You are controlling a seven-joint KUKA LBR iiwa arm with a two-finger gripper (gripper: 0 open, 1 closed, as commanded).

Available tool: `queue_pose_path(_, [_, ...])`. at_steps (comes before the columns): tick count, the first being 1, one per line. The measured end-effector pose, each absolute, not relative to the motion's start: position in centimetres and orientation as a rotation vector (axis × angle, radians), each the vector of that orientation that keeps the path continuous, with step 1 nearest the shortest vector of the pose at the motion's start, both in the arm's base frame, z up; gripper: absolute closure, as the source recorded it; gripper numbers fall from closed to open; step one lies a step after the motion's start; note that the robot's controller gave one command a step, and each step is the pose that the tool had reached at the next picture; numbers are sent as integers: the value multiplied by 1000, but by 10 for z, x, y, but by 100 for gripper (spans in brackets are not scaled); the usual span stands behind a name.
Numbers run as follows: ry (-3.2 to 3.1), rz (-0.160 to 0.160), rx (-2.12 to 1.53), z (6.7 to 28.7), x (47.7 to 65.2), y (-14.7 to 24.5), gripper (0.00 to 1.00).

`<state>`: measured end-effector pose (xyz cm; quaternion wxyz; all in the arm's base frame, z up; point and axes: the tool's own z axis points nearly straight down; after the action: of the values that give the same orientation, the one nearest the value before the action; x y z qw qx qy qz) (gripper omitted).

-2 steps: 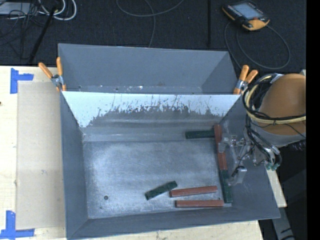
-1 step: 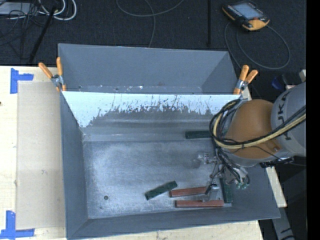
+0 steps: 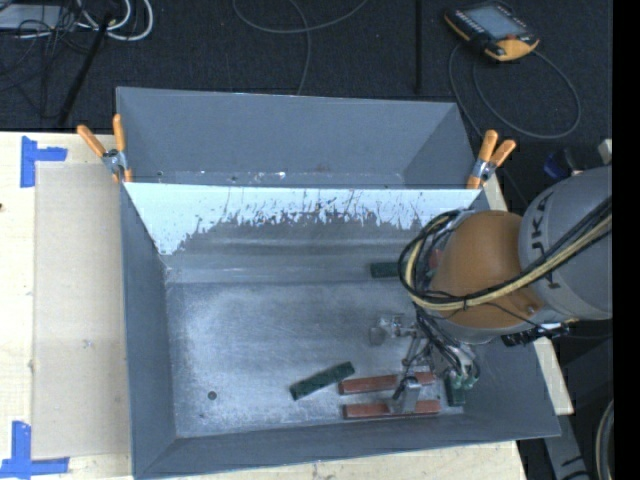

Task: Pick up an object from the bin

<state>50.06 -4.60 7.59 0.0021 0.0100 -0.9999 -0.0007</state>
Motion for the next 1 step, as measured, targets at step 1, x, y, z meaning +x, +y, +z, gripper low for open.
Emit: queue_pose_path(1, [-3139, 0, 125, 97, 518, 11, 0])
